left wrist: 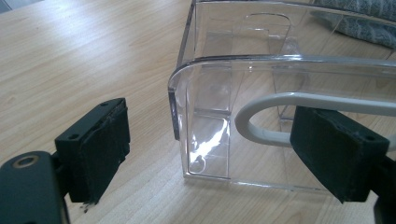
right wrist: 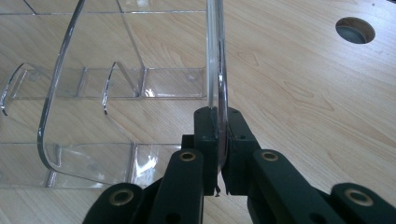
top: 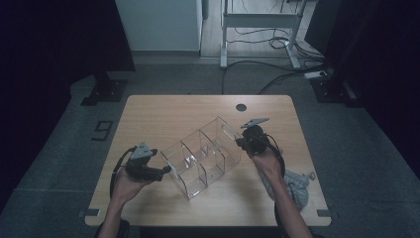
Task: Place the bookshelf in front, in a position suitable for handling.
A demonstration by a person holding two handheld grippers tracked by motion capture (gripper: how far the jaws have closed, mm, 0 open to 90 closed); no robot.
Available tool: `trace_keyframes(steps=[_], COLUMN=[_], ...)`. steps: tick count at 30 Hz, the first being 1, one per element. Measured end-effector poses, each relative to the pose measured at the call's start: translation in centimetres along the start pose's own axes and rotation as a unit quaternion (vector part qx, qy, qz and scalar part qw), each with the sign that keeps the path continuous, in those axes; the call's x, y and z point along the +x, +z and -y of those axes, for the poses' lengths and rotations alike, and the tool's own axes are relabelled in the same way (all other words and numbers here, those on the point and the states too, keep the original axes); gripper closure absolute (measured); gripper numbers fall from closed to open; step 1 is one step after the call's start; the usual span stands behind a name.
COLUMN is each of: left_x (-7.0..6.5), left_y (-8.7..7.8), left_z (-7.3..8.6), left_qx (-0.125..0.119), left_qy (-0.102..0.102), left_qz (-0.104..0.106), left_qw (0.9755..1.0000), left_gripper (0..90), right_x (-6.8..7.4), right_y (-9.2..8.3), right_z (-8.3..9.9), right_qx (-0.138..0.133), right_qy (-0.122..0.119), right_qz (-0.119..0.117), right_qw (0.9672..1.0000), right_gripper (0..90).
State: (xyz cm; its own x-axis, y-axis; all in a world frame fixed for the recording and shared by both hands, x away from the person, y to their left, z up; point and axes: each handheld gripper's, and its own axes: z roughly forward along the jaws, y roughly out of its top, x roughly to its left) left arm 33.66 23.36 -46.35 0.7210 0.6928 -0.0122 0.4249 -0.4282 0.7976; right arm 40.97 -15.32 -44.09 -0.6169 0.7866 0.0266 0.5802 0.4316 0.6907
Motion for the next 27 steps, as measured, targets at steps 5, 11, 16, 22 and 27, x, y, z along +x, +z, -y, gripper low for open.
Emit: trace_keyframes(steps=[5, 11, 16, 22, 27], left_x=[-0.06, -0.10, 0.01, -0.31, -0.51], left_y=[0.26, 0.32, 0.38, 0.58, 0.43], left_z=[0.17, 0.27, 0.53, 0.40, 0.38], left_qx=[-0.006, -0.012, -0.025, -0.019, -0.014], left_qy=[0.004, 0.011, 0.021, 0.033, 0.034], left_qz=[0.002, 0.006, 0.020, 0.016, 0.013], left_qw=[1.0000, 0.9998, 0.9993, 0.9992, 0.9992], left_gripper=[13.4, 15.2, 24.7, 40.2, 41.1], right_x=[0.07, 0.12, 0.06, 0.15, 0.02], right_y=[-0.02, -0.01, -0.05, -0.11, -0.53], right_z=[-0.02, -0.03, 0.01, -0.02, 0.12], right_qx=[0.000, 0.000, 0.001, 0.003, 0.003], right_qy=[-0.006, -0.012, -0.015, -0.018, -0.019], right_qz=[-0.001, -0.004, -0.008, -0.014, -0.031], right_qw=[1.0000, 0.9999, 0.9999, 0.9997, 0.9993], right_gripper=[85.4, 85.3, 84.7, 83.9, 77.5])
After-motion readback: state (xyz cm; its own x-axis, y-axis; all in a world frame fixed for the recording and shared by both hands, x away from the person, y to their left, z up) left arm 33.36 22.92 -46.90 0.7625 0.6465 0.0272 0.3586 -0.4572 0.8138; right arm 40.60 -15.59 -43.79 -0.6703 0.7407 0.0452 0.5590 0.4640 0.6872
